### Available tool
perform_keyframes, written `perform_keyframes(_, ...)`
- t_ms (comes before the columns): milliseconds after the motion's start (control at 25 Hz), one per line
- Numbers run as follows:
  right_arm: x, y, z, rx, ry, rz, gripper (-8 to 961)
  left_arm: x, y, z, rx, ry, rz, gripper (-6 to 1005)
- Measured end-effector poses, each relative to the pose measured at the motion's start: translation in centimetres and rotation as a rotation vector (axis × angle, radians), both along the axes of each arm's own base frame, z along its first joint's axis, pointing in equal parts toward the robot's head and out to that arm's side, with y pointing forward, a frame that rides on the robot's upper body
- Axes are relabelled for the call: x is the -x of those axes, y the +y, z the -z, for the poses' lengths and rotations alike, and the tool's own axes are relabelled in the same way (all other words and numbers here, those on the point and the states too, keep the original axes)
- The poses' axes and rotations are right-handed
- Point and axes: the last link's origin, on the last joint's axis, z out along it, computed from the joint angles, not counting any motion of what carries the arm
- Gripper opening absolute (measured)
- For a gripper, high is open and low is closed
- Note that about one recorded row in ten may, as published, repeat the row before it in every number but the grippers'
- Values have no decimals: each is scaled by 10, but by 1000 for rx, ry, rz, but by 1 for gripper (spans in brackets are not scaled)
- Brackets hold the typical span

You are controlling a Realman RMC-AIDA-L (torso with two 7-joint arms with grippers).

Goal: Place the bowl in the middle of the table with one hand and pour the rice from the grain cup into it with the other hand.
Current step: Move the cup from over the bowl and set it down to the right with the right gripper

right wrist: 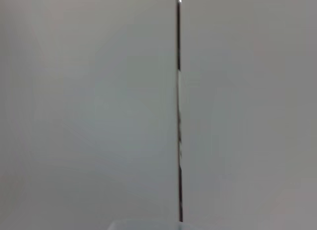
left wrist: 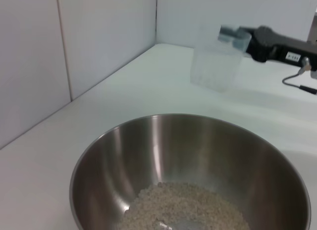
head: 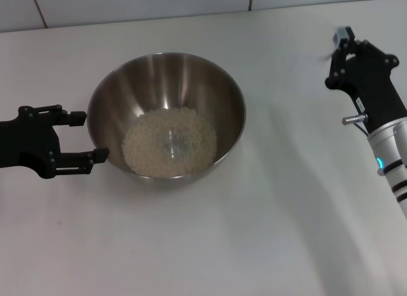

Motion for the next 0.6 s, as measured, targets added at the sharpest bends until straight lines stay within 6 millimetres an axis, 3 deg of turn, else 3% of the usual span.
perform_keyframes(80,-16,3,2,59,3,62,10,0,0,0,1,0,-1,805)
perform_keyframes(240,-25,11,9,138,-30,108,11,-1,1,0,1,1,2,805)
perform_keyframes(600,-17,22,30,287,-126,78,11,-1,2,0,0,4,5,805)
